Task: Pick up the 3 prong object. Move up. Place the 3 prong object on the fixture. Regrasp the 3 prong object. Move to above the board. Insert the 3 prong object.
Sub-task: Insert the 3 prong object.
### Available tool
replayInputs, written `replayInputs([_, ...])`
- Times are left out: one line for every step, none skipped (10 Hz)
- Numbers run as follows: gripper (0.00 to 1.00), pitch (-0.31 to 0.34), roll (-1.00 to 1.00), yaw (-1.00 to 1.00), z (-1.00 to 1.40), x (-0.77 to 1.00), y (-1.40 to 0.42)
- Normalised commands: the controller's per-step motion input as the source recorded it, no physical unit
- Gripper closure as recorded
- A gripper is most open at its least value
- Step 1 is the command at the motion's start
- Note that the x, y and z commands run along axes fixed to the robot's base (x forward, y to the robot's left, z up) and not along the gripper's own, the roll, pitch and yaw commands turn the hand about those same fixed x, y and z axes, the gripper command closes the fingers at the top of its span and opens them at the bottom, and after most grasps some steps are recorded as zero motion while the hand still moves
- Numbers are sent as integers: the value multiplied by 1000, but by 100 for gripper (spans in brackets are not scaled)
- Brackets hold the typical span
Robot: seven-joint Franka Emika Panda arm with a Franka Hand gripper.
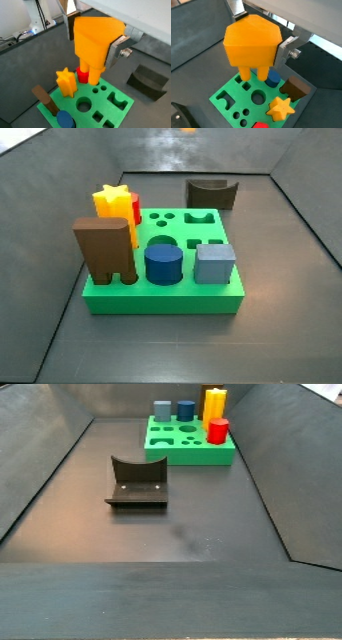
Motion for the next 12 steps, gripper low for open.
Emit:
replayInputs([100,217,81,0,-757,354,0])
replayInputs([100,57,57,0,-649,254,89])
replayInputs([100,0,96,-20,-571,0,366])
replayInputs([100,0,0,-486,-620,-49,511])
replayInputs([100,-73,13,-823,-466,-340,134])
replayInputs([100,-63,19,-877,-480,-317,80])
replayInputs([100,-90,0,-843,-394,-286,114])
replayInputs([100,-81,0,-771,-411,-317,183])
replayInputs([100,-90,0,-723,-420,-311,200])
replayInputs([100,-236,-220,-583,-354,-149,120])
replayInputs([100,-304,-341,-440,-191,0,211])
replayInputs([100,-306,-394,-411,-123,0,214])
